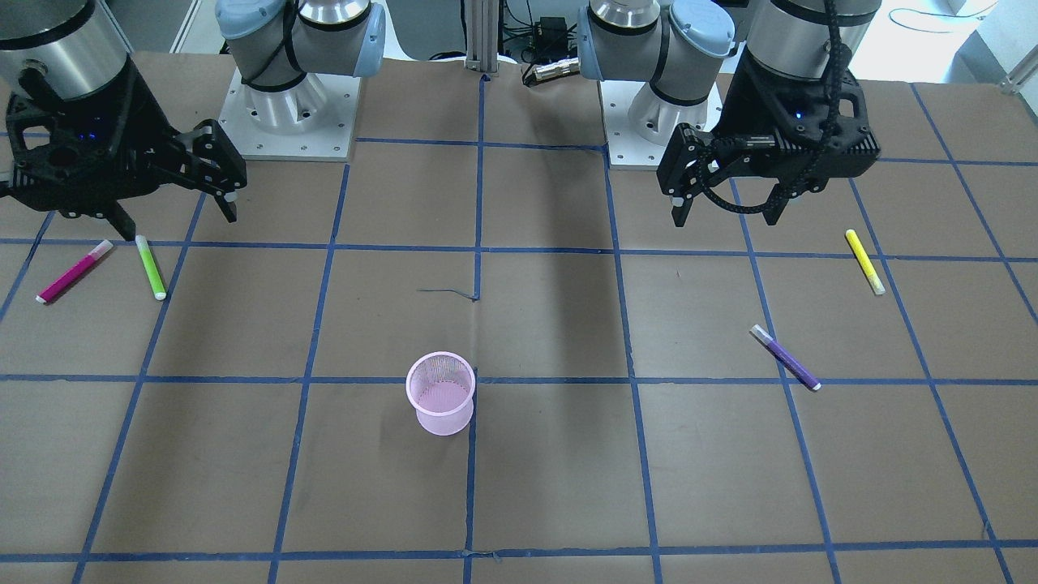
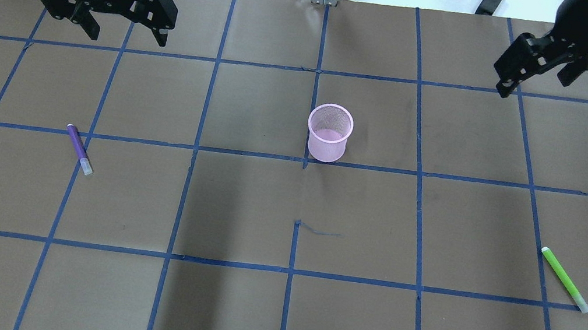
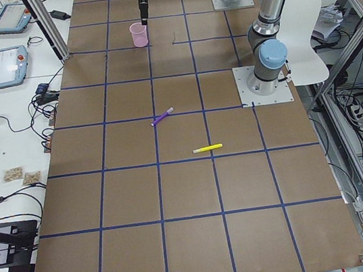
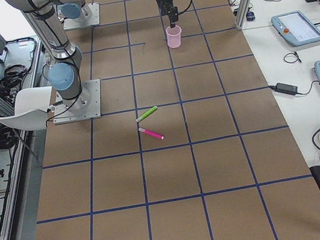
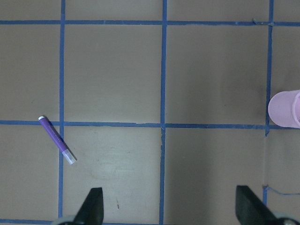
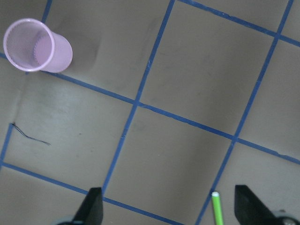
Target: Insert purple and pink pens into pink cup
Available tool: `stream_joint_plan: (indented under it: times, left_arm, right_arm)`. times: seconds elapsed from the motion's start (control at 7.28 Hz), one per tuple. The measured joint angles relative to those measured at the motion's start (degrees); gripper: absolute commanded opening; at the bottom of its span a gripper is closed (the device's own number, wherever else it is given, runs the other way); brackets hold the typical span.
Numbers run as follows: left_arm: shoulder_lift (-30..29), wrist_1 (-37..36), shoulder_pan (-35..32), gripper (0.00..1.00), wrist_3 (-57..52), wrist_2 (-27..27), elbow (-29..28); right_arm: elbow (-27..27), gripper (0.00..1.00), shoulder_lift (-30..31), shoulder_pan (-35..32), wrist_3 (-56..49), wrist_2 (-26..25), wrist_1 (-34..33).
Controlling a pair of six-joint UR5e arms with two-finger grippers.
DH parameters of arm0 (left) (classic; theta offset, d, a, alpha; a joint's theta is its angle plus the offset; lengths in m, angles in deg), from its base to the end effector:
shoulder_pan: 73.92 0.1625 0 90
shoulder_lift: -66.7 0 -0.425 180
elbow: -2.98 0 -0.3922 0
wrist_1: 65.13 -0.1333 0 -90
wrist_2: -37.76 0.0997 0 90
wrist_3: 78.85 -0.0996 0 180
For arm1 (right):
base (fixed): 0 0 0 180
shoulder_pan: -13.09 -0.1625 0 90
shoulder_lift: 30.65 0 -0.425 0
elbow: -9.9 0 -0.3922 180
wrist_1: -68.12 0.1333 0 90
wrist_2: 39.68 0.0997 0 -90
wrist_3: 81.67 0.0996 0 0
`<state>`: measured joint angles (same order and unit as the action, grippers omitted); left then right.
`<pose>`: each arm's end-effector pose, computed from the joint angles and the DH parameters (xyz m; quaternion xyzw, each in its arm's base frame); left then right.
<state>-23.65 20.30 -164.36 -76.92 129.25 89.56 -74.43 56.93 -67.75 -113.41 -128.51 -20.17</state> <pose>-0.1346 -0.5053 0.5231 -0.0138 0.9976 -0.0669 0.0116 0.0521 -0.5269 0.5125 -0.1959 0.9805 -0.0162 0.0049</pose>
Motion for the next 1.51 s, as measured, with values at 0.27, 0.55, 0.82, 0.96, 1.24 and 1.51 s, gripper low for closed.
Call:
stream_joint_plan:
  times: [0.27, 0.55, 0.82, 0.96, 1.24, 1.51]
  left_arm:
    - [0.0, 0.0, 0.0, 1.00, 0.0, 0.1, 0.0]
    - [0.0, 0.0, 0.0, 1.00, -0.1, 0.2, 0.0]
    - [0.0, 0.0, 0.0, 1.00, -0.1, 0.2, 0.0]
    - [0.0, 0.0, 0.0, 1.00, 0.0, 0.2, 0.1]
    - [-0.1, 0.1, 0.0, 1.00, 0.0, 0.1, 0.1]
    - [0.1, 0.5, -0.1, 1.00, 0.1, 0.7, 0.1]
  right_arm:
    - [-0.4, 1.00, 0.5, 10.0, -20.1, 0.1, 2.9]
    - [-3.2, 1.00, 0.4, 22.8, -45.4, 0.4, 3.5]
    - [-9.6, 1.00, -0.1, 35.0, -67.5, 2.4, 1.3]
    - [-12.4, 1.00, -1.5, 39.3, -79.6, 3.7, -0.9]
    - [-14.3, 0.99, -7.6, 44.1, -102.8, 5.4, -3.2]
    - [-12.9, 0.97, -15.0, 44.9, -125.7, 5.7, -5.1]
